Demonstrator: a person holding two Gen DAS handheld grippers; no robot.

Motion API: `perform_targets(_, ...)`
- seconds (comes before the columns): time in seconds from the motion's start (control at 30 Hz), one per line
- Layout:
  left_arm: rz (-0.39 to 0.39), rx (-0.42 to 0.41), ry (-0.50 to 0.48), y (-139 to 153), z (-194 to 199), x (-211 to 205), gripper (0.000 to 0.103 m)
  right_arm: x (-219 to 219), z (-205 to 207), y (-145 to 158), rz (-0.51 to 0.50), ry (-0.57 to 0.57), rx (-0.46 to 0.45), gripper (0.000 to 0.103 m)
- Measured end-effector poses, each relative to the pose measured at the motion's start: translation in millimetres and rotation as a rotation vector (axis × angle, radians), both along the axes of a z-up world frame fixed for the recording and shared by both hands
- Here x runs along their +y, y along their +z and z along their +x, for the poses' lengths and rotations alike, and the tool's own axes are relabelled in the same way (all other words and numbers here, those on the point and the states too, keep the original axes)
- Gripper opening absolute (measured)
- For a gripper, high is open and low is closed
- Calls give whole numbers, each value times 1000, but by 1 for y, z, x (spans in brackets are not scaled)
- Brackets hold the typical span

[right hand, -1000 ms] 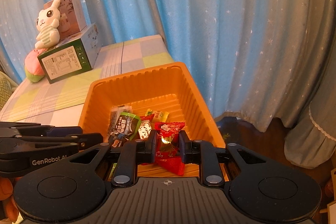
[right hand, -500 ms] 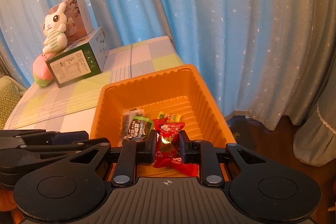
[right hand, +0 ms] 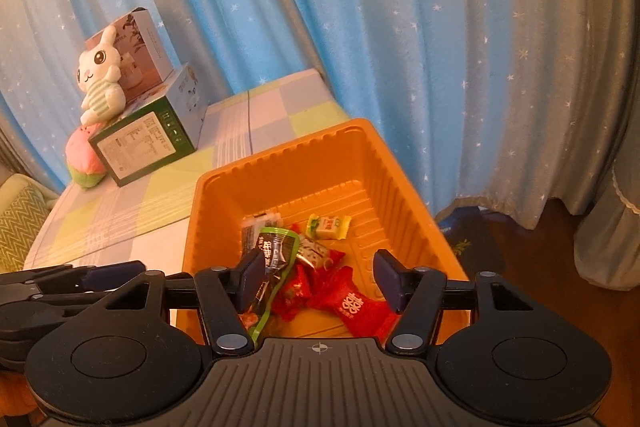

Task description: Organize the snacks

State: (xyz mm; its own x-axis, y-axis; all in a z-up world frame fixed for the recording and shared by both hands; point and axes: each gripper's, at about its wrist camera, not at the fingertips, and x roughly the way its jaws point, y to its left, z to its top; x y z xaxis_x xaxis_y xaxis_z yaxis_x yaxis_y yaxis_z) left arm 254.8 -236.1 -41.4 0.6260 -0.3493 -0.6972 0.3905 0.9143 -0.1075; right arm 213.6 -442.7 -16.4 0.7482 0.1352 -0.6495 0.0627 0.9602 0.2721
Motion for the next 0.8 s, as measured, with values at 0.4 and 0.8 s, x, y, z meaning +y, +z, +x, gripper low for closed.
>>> perform_targets(0.4,7,-47,8,29,-24,7,94,-1,-24,24,-26,-15,-7,60)
perform_targets(0.8,-2,-84,70,53,-68,30,102,8,-69,55,-46,-3,-22,80)
